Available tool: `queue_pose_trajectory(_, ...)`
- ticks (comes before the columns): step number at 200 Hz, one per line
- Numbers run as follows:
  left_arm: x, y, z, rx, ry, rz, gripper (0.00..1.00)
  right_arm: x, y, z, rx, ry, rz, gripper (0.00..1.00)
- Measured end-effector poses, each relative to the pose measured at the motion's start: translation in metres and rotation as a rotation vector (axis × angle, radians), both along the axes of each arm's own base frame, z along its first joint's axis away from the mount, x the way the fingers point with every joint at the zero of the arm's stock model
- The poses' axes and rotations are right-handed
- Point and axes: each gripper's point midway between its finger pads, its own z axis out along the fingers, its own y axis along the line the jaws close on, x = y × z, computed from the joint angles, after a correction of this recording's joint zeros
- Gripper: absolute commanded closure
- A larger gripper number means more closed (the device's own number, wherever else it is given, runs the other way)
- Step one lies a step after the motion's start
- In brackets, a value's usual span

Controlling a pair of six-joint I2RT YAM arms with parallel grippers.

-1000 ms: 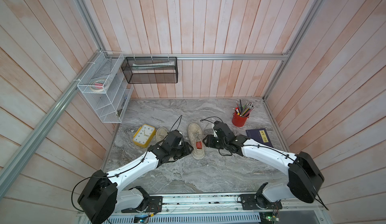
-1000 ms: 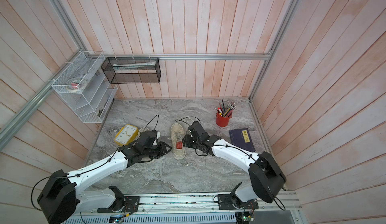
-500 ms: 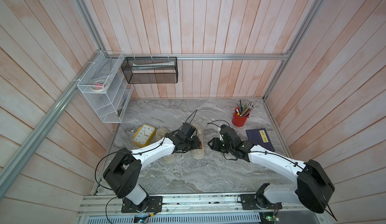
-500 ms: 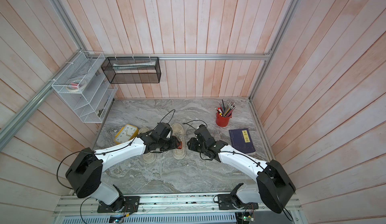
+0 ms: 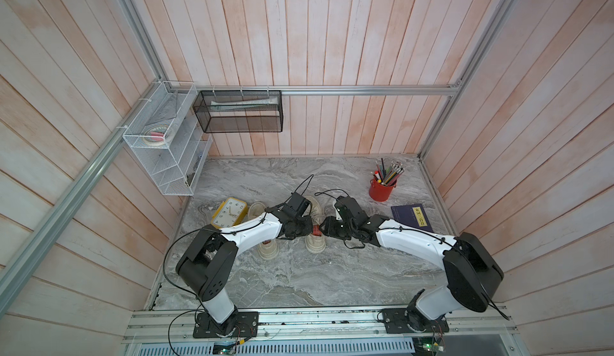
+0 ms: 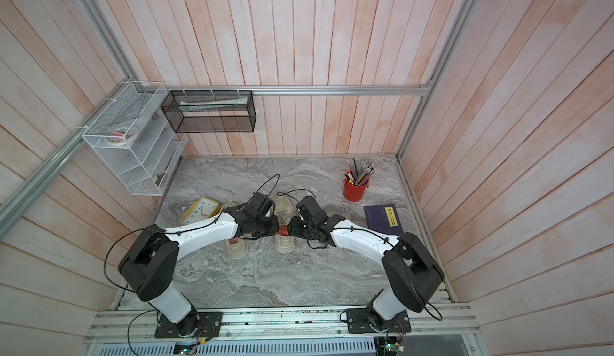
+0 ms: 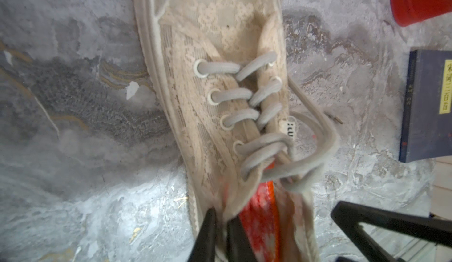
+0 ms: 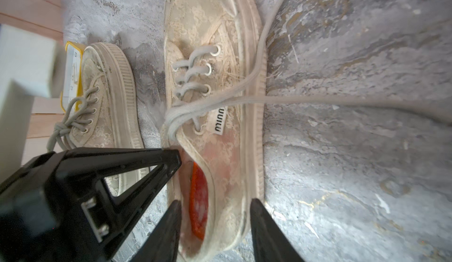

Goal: Remove the insole from the shoe

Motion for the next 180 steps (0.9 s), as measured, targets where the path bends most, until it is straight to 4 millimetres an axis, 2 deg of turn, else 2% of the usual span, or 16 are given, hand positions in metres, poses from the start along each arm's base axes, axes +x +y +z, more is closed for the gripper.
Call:
queue_pose_trajectory(48,0.002,-0.001,0.009,-0.063,-0.051,0.021,0.97,0.019,0.015,-0.009,-0.069,0.013,0.029,0.66)
queue_pose_trajectory(81,0.002,-0.004,0.013,-0.109,-0.085,0.018,1.00,0.024,0.002,-0.017,-0.164,0.017,0.013,0.90)
queue_pose_trajectory(104,0.001,-0.006,0.015,-0.134,-0.102,0.010,1.00,0.028,-0.014,-0.021,-0.208,0.029,-0.006,1.00)
queue_pose_trajectory(154,-0.008,-0.013,0.010,-0.216,-0.136,-0.002,1.00,0.026,-0.036,-0.025,-0.228,0.038,-0.015,1.00)
queue_pose_trajectory(180,-0.014,-0.023,0.008,-0.265,-0.139,0.006,1.00,0.023,-0.039,-0.026,-0.249,0.037,0.009,0.77)
